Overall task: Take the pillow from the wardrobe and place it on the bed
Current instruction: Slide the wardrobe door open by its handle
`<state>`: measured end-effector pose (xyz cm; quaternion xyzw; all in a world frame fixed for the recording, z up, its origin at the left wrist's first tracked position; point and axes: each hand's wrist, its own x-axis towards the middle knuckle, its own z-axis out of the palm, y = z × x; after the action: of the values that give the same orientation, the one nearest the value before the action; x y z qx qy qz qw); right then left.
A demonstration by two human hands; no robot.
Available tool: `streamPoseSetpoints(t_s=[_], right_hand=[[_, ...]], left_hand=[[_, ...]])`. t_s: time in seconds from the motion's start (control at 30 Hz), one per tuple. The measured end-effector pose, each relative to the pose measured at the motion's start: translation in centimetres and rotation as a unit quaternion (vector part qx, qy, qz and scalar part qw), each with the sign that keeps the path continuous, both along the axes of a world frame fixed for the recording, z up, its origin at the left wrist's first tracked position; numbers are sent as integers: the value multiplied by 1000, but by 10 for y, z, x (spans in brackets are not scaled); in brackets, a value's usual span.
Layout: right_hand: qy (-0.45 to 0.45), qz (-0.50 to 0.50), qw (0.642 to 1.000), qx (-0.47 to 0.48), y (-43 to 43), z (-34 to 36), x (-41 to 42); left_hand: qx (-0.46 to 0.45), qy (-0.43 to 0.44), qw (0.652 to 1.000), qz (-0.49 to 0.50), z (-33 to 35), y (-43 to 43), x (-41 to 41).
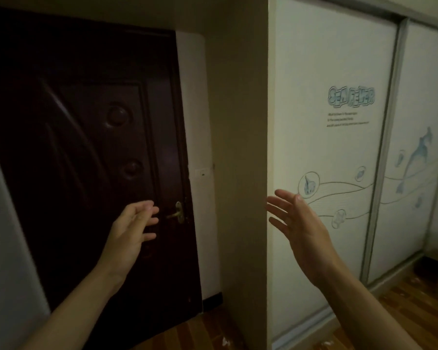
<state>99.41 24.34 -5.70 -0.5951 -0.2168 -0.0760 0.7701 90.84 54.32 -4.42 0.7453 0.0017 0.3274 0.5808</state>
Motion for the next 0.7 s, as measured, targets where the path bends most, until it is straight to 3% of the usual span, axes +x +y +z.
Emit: streamPoseSetpoints(t_s=[0.17, 0.37, 0.7], right_hand=[[-3, -55, 998, -12, 4, 23, 87], [10, -108, 994, -9, -15, 18, 154], [22, -249, 968, -18, -47, 31, 232]], left_hand=[[-14, -13, 998, -61, 23, -9, 116], [-47, 6, 987, -150, 4, -35, 238], [-77, 10, 944, -320, -10, -79, 401]])
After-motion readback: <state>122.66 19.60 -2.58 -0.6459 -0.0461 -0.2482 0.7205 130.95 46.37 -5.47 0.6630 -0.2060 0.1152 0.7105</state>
